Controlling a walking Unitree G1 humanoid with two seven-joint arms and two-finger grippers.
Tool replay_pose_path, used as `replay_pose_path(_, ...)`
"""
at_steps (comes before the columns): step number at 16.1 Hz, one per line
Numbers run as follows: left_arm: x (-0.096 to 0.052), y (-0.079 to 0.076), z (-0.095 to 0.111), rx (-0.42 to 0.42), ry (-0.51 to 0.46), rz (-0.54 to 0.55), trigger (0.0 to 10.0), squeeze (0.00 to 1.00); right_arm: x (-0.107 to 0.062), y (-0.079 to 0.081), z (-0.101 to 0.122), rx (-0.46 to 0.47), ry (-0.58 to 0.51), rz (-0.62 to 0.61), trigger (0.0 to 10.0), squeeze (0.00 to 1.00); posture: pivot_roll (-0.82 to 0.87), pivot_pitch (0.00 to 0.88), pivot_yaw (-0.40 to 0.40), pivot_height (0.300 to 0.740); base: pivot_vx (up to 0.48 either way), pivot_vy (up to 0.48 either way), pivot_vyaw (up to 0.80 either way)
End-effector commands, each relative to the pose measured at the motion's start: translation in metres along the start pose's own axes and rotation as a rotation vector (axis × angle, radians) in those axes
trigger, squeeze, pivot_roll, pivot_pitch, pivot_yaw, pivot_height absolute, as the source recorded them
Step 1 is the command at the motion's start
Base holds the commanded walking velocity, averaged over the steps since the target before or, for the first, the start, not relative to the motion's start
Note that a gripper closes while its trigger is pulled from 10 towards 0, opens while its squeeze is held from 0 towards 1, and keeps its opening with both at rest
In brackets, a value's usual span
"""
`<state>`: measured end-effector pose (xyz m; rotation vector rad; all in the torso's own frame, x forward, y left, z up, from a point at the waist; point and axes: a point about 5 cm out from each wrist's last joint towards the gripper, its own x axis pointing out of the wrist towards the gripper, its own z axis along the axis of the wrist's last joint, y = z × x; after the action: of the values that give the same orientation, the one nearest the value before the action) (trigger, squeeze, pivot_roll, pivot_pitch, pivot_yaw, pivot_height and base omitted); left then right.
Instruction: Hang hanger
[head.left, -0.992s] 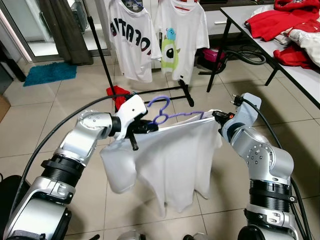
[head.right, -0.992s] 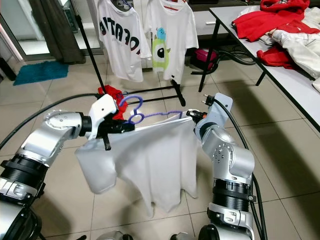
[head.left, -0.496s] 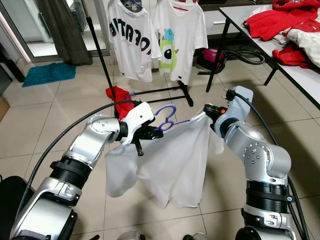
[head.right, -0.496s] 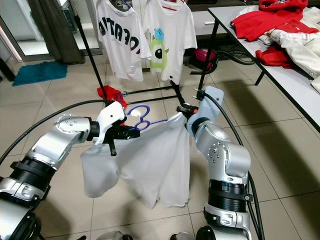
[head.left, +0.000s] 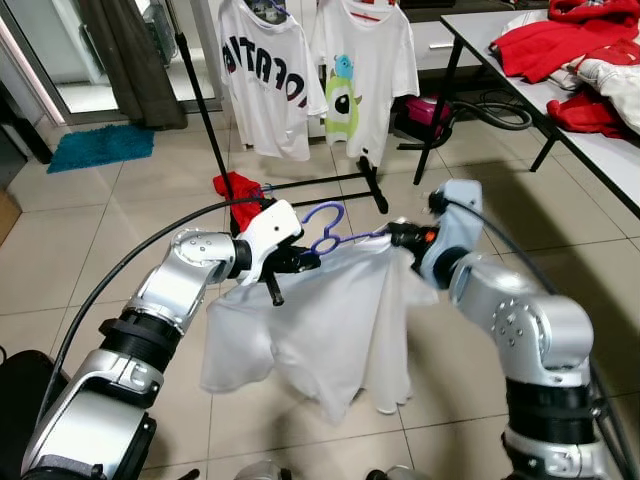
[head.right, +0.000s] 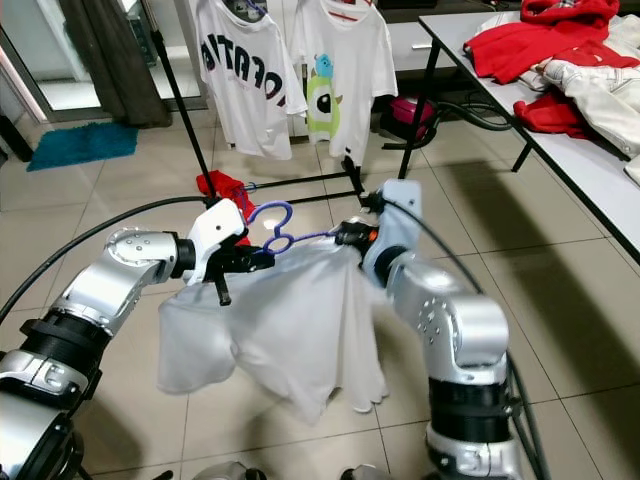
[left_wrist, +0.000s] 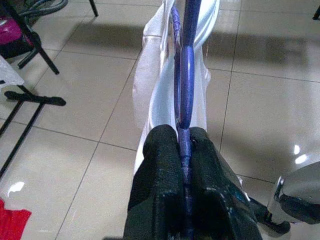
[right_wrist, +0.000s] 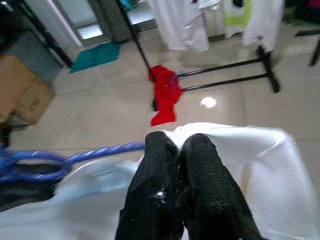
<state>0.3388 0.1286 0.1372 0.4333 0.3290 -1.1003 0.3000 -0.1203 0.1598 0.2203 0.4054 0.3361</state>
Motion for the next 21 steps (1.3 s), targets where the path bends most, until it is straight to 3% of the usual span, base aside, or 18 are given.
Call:
replay_pose_path(1,-0.004,0.006,0.007,0.018,-0.023,0.011,0.0,0.0,-0.004,0.005,0.006,-0.015,-0.024,0.036,10.0,1.0,-0.12,0.0,0.054,0.74,0.0,0.0,0.0)
replay_pose_path(6,-0.013,0.01,0.007,0.05,-0.04,-0.006,0.0,0.0,-0.011,0.002,0.022,-0.077,-0.069,0.075,10.0,1.0,-0.13,0.0,0.055,0.74,0.0,0.0,0.0)
replay_pose_path(8,-0.019,0.011,0.009,0.079,-0.07,-0.068,0.0,0.0,-0.023,0.004,0.041,-0.374,-0.191,0.234,10.0,1.0,-0.13,0.0,0.059,0.74,0.0,0.0,0.0)
replay_pose_path(10,-0.027,0.005,0.015,0.108,-0.12,-0.197,0.0,0.0,-0.039,0.01,0.044,-0.598,-0.179,0.467,10.0,1.0,-0.13,0.0,0.061,0.74,0.0,0.0,0.0)
replay_pose_path(14,-0.034,0.001,0.017,0.138,-0.129,-0.3,0.0,0.0,-0.044,0.011,0.038,-0.746,-0.098,0.617,10.0,1.0,-0.13,0.0,0.056,0.74,0.0,0.0,0.0)
replay_pose_path(15,-0.036,-0.001,0.017,0.149,-0.129,-0.327,0.0,0.0,-0.044,0.01,0.034,-0.791,-0.067,0.654,10.0,0.71,-0.13,0.0,0.055,0.74,0.0,0.0,0.0)
replay_pose_path(16,-0.037,-0.004,0.02,0.179,-0.133,-0.382,0.0,0.0,-0.044,0.013,0.025,-0.841,-0.016,0.733,10.0,0.0,-0.13,0.0,0.055,0.74,0.0,0.0,0.0)
replay_pose_path(20,-0.036,-0.011,0.029,0.248,-0.11,-0.466,0.0,0.0,-0.039,0.025,0.009,-0.822,0.051,0.865,10.0,0.0,-0.12,0.0,0.056,0.74,0.0,0.0,0.0)
replay_pose_path(21,-0.035,-0.011,0.03,0.255,-0.109,-0.475,0.0,0.0,-0.038,0.027,0.006,-0.808,0.064,0.881,4.4,0.0,-0.12,0.0,0.058,0.74,0.0,0.0,0.0)
